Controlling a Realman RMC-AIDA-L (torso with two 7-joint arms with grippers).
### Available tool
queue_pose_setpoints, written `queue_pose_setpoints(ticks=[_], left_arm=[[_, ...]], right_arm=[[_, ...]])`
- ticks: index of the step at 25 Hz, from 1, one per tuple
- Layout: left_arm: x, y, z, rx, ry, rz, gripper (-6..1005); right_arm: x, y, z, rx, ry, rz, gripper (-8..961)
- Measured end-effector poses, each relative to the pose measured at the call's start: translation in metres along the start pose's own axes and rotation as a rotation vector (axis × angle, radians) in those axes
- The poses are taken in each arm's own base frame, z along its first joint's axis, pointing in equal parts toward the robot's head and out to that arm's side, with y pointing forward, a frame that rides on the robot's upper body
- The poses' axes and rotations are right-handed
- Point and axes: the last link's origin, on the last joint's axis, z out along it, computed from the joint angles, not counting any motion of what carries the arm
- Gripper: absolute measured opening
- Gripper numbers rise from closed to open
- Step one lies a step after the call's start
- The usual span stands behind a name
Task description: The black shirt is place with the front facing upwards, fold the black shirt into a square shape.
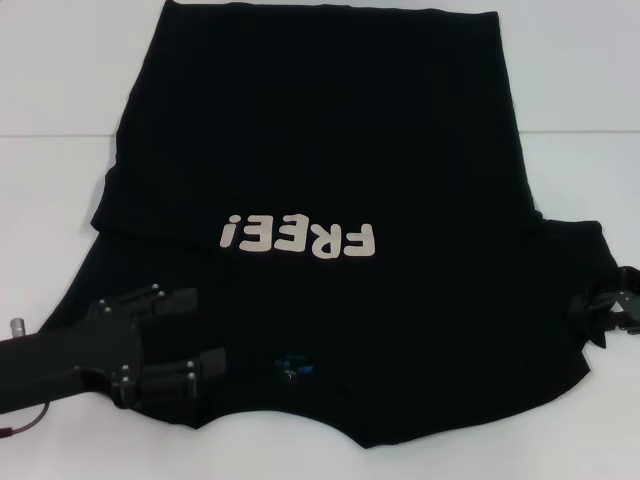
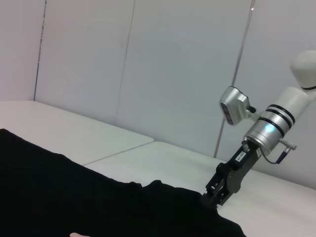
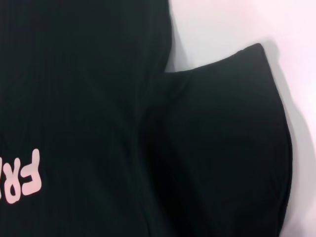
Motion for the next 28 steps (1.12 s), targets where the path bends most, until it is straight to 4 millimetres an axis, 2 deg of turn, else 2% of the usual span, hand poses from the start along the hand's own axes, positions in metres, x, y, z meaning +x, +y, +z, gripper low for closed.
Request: queue_pose_setpoints(ticks=[7,28], left_arm=[[0.0,0.0006,-0.0002,-0.003,0.001,-0.001,886],[0.0003,0.0008,0.0,-0.005,0.002,0.0,886]], right_arm=[[-0.0022,0.0032,-0.0001,0.017,0.01,-0.001,477],[-0.0019,0.0099,0.0034,0.062,0.053,-0.024,340]])
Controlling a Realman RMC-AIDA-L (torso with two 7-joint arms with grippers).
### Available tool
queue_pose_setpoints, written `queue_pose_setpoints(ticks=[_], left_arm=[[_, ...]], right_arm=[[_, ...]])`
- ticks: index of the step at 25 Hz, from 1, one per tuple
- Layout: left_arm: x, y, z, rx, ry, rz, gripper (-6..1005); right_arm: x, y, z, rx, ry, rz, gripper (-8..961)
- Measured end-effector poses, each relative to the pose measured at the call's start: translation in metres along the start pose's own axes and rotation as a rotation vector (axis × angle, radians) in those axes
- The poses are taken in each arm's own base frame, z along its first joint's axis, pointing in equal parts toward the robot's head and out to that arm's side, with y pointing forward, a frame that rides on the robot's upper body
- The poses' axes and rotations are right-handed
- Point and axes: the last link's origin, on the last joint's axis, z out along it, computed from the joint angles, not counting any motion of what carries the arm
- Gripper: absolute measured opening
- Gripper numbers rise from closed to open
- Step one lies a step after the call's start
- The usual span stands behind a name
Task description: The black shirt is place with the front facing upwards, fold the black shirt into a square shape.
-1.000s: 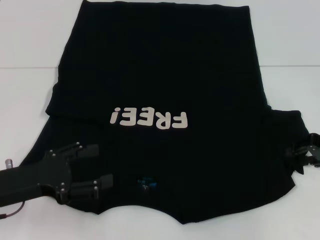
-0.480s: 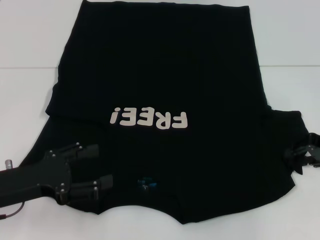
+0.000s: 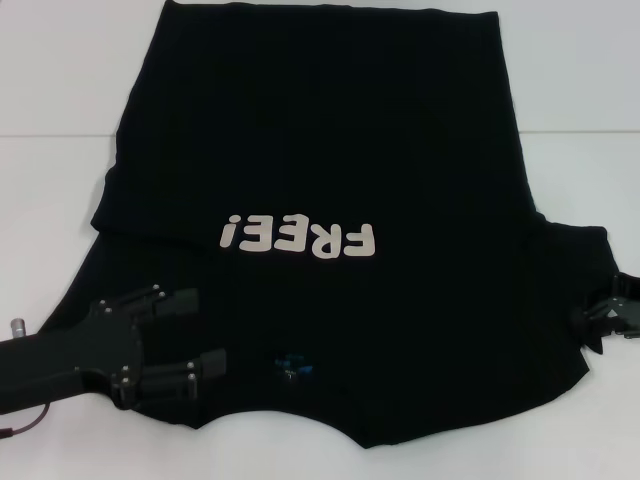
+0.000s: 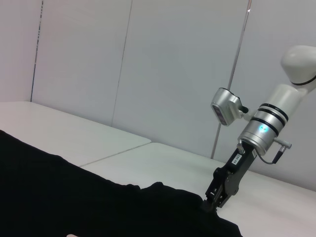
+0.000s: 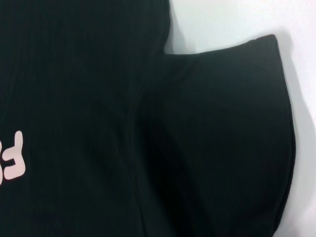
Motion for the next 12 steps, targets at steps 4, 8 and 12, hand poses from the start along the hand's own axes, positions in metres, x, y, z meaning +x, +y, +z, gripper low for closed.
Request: queue_pose_setpoints(ticks=[4,8,12], left_arm=[[0.0,0.0,0.0,0.0,0.0,0.0,886],[0.0,0.0,0.0,0.0,0.0,0.0,887],[-0.0002,-0.0005,0.0,0.004,-0.001,0.0,886]], right_arm=[[-0.0014,0.0014,-0.0011,-0.001,-0.003,-0.006,335],[-0.002,0.0024,-0.0022,-0.004,-0.004,-0.016,304],[-0.0026,0.0026,-0.0028,-0.003,-0.005,-0.019,171]])
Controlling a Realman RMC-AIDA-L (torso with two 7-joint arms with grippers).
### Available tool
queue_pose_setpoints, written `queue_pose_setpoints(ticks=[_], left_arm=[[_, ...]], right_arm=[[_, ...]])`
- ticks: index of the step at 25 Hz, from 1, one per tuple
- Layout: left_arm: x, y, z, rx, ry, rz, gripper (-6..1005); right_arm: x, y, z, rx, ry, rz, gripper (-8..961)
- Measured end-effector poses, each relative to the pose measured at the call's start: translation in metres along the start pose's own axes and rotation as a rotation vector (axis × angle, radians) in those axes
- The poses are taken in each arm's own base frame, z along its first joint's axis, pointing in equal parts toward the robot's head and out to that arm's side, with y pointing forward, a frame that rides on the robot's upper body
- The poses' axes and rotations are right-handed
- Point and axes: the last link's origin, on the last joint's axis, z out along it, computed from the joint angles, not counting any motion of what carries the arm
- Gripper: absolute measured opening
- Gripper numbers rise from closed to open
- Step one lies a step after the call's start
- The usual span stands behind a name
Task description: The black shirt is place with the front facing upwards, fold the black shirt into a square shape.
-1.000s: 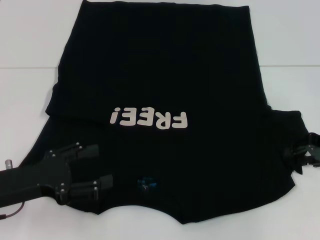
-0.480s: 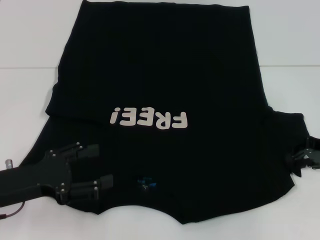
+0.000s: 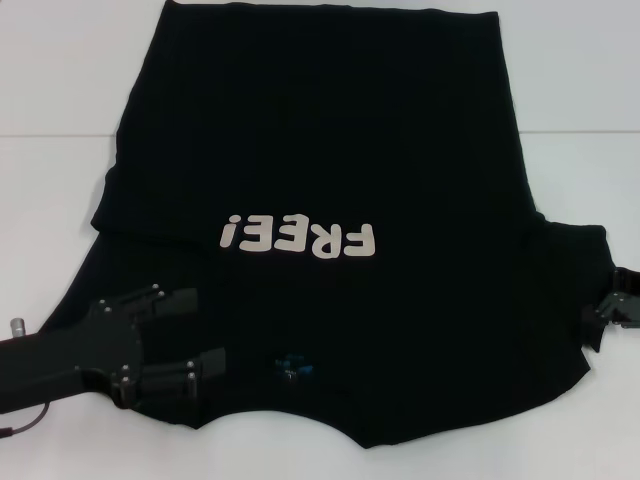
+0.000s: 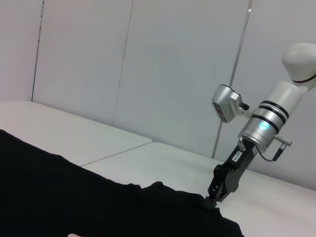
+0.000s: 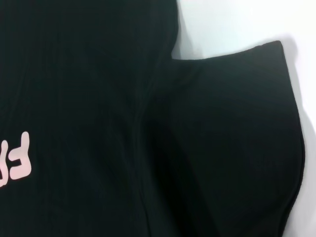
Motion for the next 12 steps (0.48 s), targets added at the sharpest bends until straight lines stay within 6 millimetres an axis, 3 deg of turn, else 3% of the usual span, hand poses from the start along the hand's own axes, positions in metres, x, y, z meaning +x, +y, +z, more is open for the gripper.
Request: queue_pose_setpoints(ticks=[2,12], left_arm=[[-0.0001,-0.0004,0.0,0.003,-0.001,0.0,886],[-0.0001,-0.0008,0.0,0.005,-0.001,0.002,887]], right_arm=[[-0.0001,0.0002,-0.0001,0.001,0.001,-0.001,93],[0.0006,0.0025,-0.0002,-0.002,0.013,-0.024,32]])
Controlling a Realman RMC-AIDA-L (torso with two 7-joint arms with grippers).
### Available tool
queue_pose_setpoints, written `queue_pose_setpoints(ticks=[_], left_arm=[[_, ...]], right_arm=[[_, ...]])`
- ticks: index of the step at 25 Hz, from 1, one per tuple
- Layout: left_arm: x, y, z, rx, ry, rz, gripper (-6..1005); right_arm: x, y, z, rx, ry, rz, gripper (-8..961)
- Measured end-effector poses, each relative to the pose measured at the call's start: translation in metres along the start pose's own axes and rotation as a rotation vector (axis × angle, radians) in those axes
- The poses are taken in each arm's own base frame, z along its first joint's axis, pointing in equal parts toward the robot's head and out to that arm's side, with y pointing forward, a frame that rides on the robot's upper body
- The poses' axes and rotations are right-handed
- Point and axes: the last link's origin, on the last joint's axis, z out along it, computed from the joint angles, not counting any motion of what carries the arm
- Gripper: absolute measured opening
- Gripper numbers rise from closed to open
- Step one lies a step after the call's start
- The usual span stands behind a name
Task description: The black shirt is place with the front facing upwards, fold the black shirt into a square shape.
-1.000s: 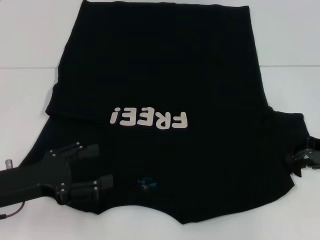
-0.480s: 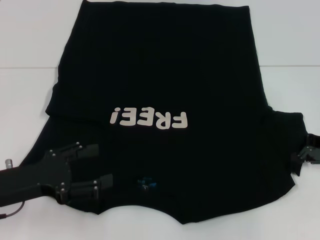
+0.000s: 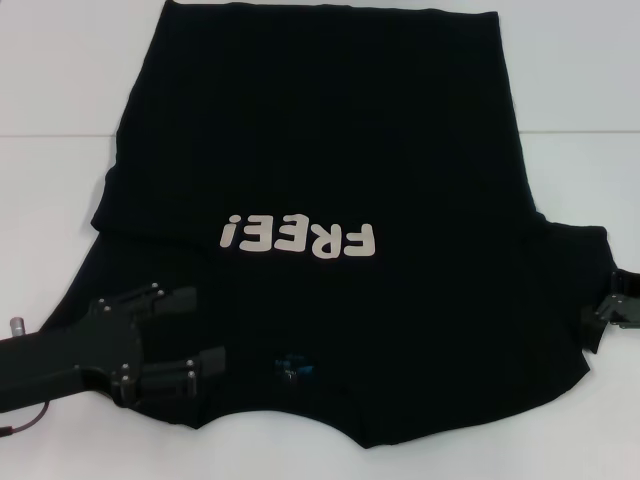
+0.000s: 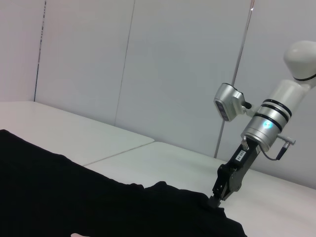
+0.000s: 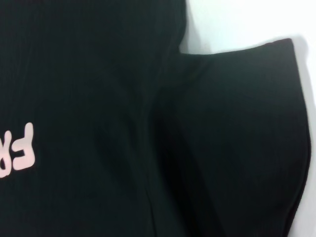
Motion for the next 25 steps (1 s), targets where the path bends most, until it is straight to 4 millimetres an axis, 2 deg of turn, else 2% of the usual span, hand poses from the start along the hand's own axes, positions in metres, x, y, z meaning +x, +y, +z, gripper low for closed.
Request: queue_pose_setpoints(ticks=[15,25], left_arm=[[0.0,0.0,-0.001,0.006,0.008,-0.005,887],[0.001,-0.001,-0.003,0.013,0.019,-0.008,886]], right_arm=[[-0.004,-0.003,-0.012,-0.039,-0.048,0.009,6],[-0.003,-0.022,-0.028,-0.1,-0.123,0.067,11]])
